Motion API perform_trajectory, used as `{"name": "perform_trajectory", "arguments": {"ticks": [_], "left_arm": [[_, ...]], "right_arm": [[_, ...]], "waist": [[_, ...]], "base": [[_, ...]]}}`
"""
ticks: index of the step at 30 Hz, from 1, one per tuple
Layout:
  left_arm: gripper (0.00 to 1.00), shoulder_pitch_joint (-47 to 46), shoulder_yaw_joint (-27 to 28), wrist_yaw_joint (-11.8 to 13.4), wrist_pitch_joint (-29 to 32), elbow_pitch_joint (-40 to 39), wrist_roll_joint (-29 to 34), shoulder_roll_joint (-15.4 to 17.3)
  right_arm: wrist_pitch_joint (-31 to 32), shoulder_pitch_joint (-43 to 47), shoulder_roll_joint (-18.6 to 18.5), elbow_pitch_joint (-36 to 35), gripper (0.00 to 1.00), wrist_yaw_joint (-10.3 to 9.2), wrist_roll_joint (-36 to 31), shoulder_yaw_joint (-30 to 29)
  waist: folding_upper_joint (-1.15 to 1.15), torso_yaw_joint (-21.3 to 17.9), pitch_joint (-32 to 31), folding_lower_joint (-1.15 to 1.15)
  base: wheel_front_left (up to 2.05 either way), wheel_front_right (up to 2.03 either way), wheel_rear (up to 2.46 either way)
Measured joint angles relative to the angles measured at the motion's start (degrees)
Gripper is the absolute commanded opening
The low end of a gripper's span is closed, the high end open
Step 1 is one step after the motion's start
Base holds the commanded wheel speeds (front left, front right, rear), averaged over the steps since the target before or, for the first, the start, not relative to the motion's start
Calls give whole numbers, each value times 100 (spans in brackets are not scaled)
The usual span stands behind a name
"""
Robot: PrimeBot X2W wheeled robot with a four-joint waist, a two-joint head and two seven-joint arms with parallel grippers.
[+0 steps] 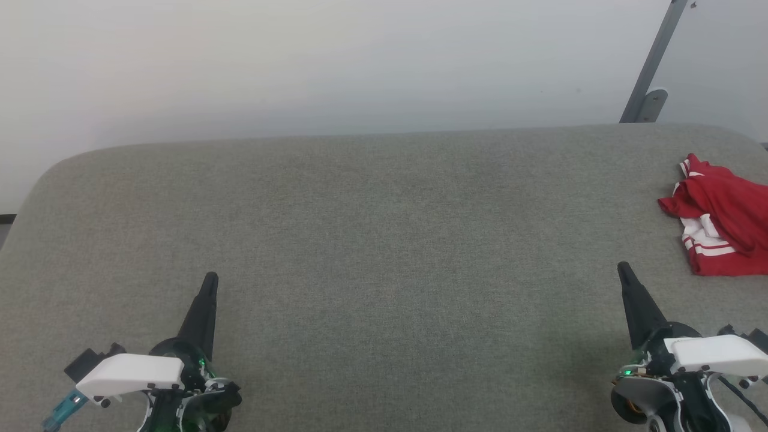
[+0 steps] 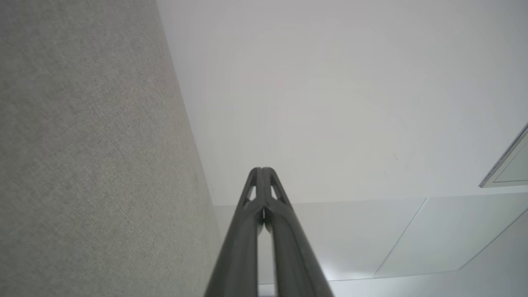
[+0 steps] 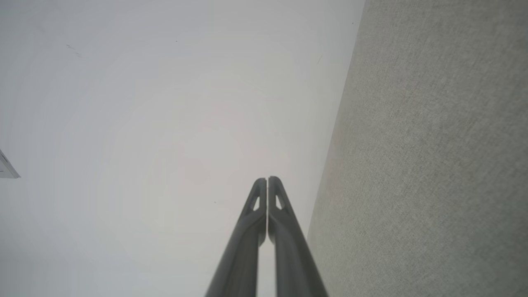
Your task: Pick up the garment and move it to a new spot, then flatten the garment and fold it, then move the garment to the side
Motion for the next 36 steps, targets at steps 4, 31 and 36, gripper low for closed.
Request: {"name": "perform_trajectory", "arguments": {"ticks": [4,31,36], "left_arm": [[0,0,0,0,0,0,0,0],[0,0,0,0,0,0,0,0],[0,0,0,0,0,0,0,0]], "right_arm": [[0,0,0,0,0,0,0,-1],[0,0,0,0,0,0,0,-1],[0,0,0,0,0,0,0,1]], "waist": [[0,0,0,0],[0,0,0,0],[0,0,0,0]], "base": [[0,0,0],[0,0,0],[0,0,0]]}}
